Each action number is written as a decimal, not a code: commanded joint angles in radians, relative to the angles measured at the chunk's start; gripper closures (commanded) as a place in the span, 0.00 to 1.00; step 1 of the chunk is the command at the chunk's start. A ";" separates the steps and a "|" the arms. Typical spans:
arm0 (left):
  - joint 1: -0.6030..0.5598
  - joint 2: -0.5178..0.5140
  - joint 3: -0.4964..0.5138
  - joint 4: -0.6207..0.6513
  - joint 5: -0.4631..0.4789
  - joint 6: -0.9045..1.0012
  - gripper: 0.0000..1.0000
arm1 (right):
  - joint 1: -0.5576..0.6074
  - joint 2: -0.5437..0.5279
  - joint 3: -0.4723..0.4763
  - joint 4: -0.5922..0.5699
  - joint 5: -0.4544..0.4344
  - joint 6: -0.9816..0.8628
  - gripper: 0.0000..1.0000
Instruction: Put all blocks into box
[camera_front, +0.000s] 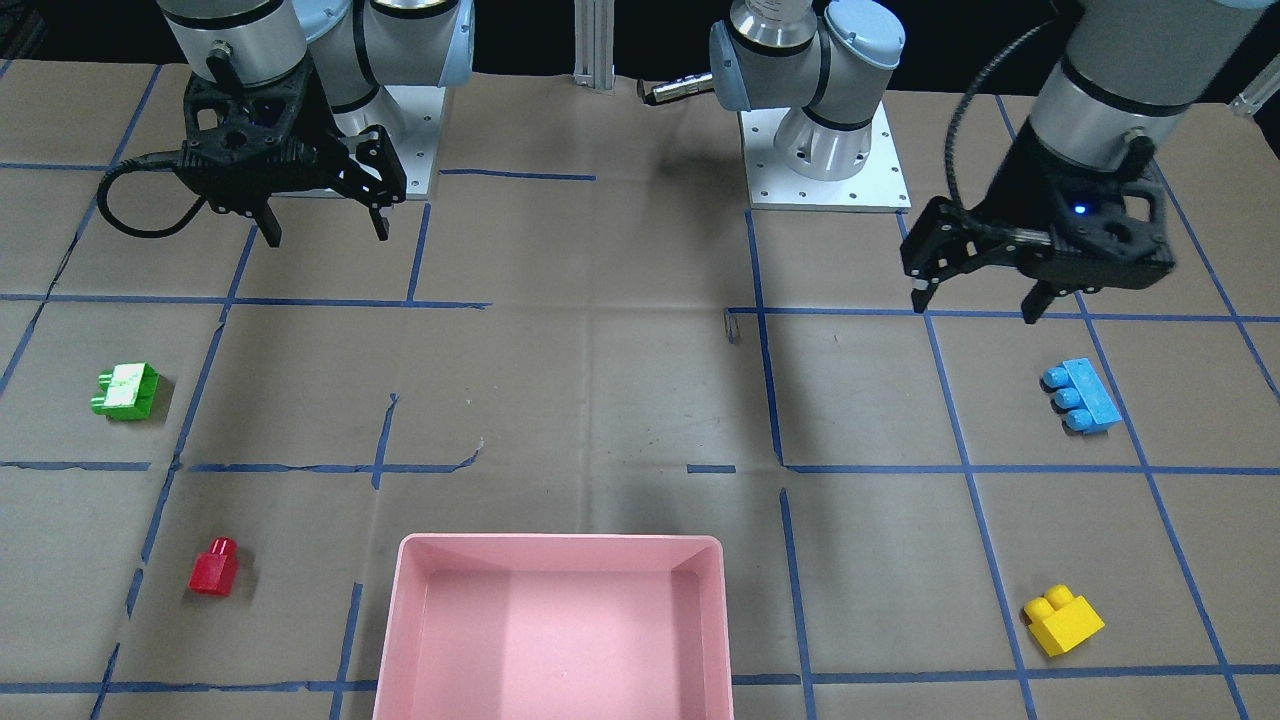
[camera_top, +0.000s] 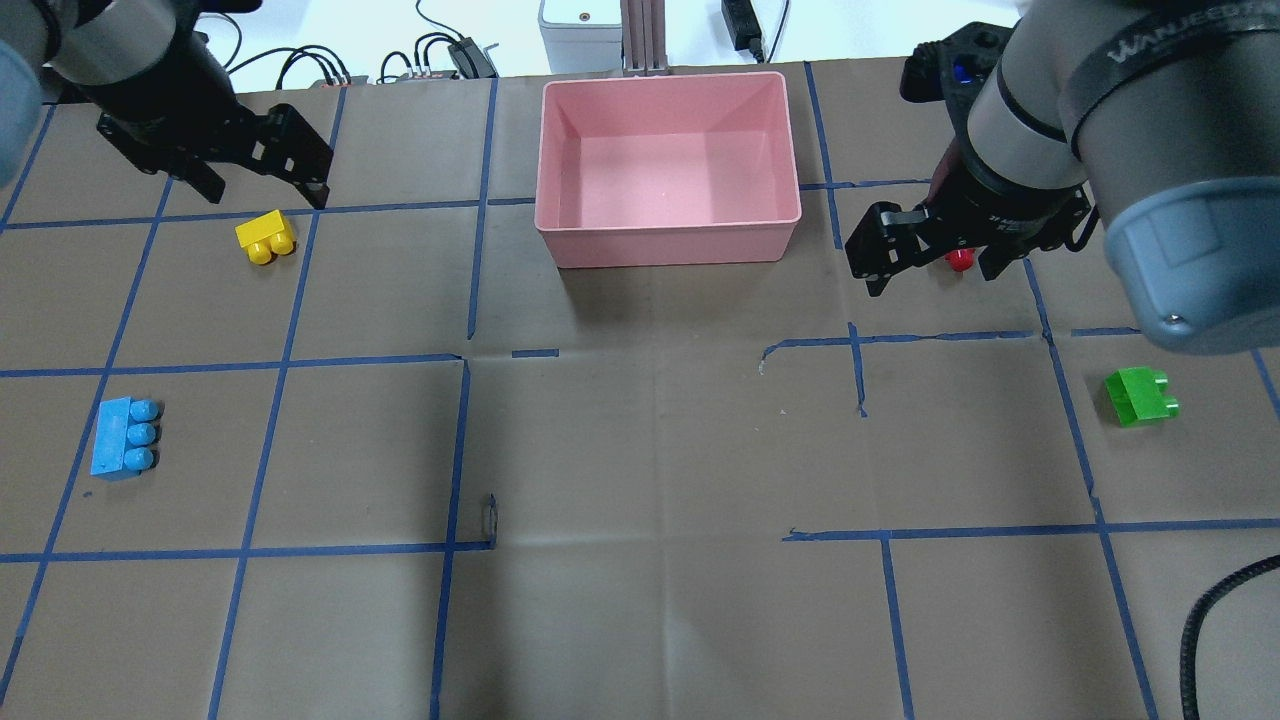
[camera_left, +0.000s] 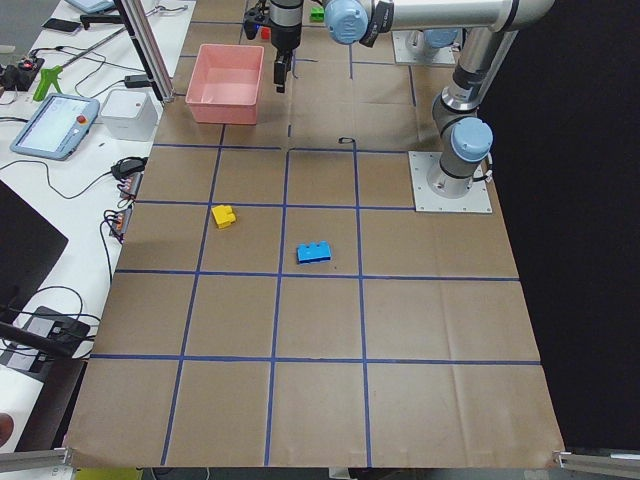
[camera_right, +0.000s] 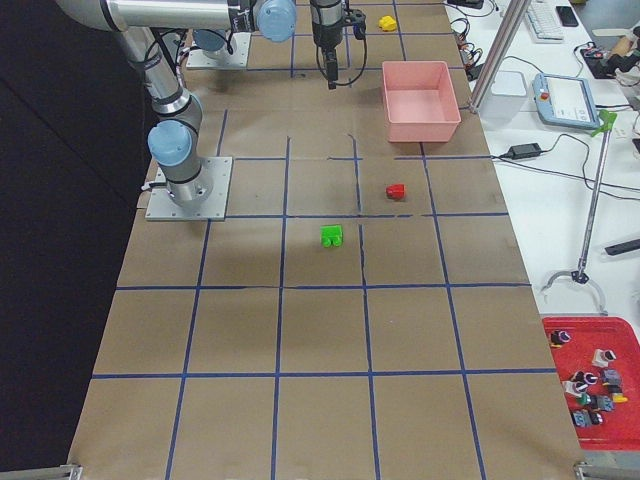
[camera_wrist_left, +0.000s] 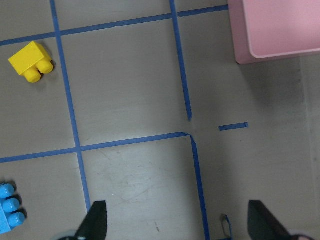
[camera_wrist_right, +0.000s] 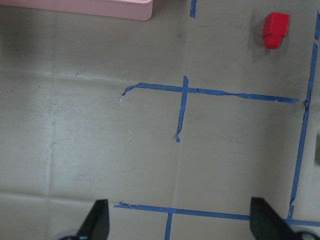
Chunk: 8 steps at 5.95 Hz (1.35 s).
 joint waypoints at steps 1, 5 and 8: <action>0.268 -0.024 -0.003 0.000 -0.010 0.246 0.01 | 0.000 0.002 0.000 0.000 0.000 -0.002 0.00; 0.539 -0.071 -0.075 0.032 -0.008 0.338 0.01 | -0.197 0.001 0.003 0.010 -0.002 -0.211 0.00; 0.544 -0.102 -0.277 0.298 -0.004 0.307 0.01 | -0.556 0.005 0.070 -0.023 -0.002 -0.524 0.00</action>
